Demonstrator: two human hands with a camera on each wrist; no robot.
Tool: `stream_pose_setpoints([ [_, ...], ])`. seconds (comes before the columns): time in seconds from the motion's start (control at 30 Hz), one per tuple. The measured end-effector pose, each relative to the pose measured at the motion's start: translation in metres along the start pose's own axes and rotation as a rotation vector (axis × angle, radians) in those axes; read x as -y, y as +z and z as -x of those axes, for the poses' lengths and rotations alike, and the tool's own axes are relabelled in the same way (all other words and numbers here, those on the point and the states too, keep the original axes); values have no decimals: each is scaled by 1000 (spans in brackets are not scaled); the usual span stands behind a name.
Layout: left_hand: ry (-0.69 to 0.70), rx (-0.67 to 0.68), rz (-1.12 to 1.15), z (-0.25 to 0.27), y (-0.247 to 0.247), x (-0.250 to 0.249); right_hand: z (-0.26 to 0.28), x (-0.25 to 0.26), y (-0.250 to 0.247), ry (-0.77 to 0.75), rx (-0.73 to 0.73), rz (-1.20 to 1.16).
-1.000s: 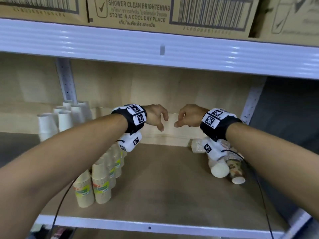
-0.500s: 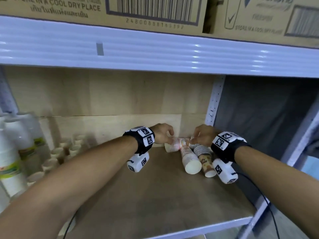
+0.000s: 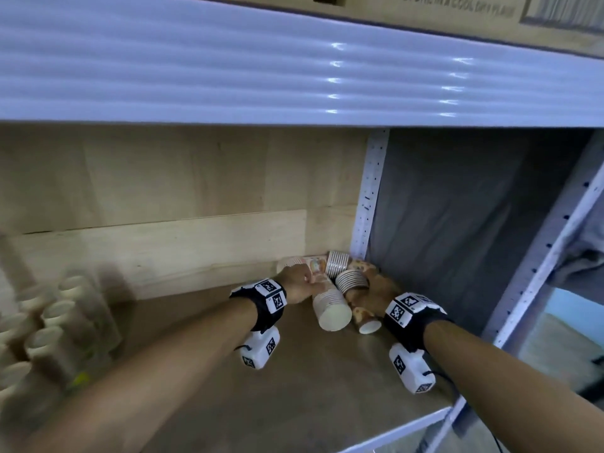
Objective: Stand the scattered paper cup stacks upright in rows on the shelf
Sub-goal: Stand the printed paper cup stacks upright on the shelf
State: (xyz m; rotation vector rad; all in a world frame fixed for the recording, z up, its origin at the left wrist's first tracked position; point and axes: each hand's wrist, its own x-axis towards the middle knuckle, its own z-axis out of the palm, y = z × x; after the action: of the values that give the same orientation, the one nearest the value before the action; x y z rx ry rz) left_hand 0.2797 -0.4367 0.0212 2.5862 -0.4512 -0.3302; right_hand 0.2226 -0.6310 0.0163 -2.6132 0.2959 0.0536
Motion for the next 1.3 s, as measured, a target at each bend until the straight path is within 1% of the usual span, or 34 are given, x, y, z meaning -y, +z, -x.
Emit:
stream_pose_setpoints([
  [0.1,-34,16,36,-11,11,3,-3,-9,5,31,19,-41],
  [0.23,-20,37,45,-25,23,1,-9,-20,14,83,68,-65],
  [0.33,-26,44,57,-29,30,-4,-11,-23,21,88,65,-98],
  [0.43,-50,47,124,-30,34,-8,-11,-23,26,89,57,-156],
  [0.63,-146,113,270,-35,41,-6,-11,-25,31,116,64,-130],
  [0.7,-169,136,348,-31,40,-7,-12,-24,32,126,62,-149],
  [0.8,-193,154,422,-30,40,-5,-11,-23,32,144,57,-110],
  [0.9,-170,129,409,-28,40,-2,-10,-23,30,152,47,-38],
  [1.0,-137,119,446,-25,40,1,-6,-18,25,160,27,6],
  [1.13,-93,117,433,-16,37,2,3,-8,18,184,-35,57],
  [1.3,-27,108,366,-3,32,8,15,8,9,122,-92,88],
])
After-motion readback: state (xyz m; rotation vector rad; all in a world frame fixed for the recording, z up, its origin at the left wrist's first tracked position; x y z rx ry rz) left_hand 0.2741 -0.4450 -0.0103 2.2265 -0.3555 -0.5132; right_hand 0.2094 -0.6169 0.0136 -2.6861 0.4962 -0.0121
